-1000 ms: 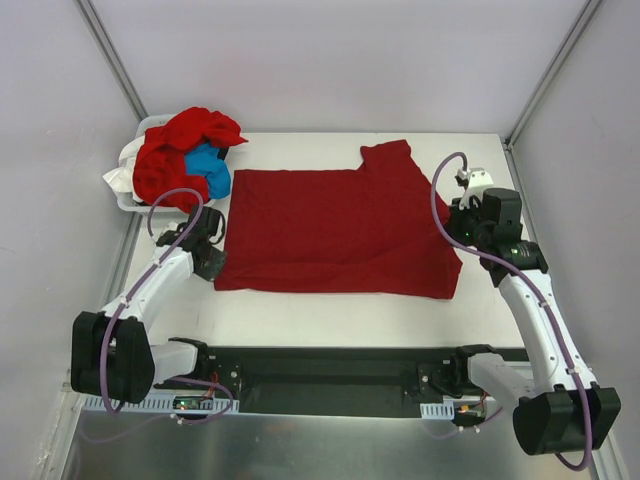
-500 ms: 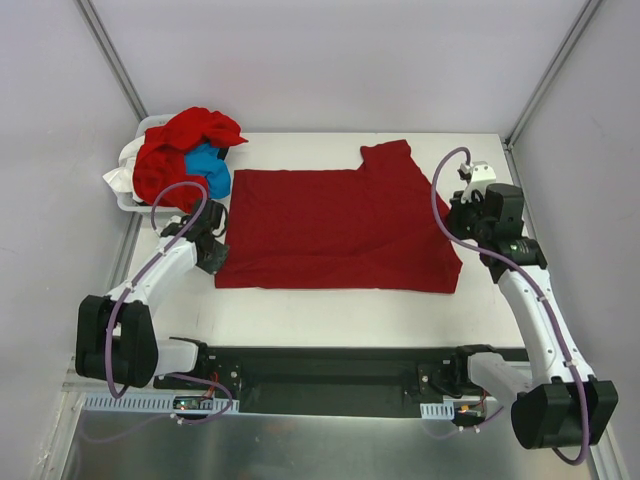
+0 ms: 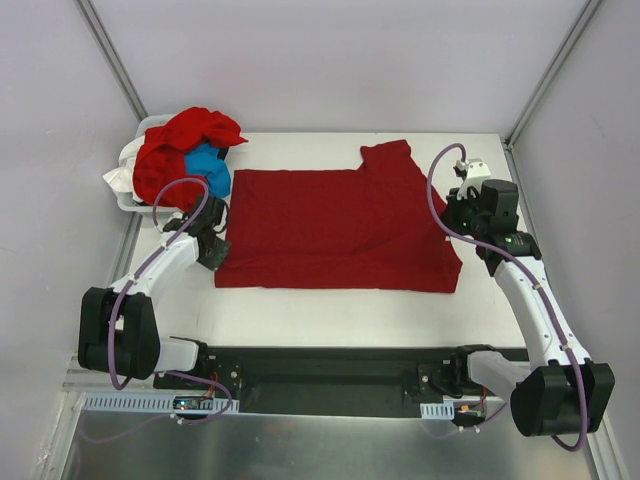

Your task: Fold and stack the t-shirts

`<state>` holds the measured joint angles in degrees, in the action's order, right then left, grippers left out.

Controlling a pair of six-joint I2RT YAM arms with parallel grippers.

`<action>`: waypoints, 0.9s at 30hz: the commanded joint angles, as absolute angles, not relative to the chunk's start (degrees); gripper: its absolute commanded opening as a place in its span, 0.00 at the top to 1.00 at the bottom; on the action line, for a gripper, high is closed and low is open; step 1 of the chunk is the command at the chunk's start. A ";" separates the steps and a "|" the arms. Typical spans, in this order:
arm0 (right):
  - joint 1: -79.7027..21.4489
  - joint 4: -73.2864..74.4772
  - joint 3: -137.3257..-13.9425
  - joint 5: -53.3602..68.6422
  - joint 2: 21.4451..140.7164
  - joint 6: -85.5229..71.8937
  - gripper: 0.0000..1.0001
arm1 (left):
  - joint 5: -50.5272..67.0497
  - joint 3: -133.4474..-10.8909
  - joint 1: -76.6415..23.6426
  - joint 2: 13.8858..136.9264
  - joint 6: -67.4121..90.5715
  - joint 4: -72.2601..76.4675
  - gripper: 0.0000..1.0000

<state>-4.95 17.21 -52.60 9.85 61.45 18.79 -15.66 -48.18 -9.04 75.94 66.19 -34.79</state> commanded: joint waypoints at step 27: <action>-3.60 15.03 -52.82 10.10 61.61 19.69 0.99 | -18.63 -49.39 -9.40 76.29 67.06 -35.07 1.00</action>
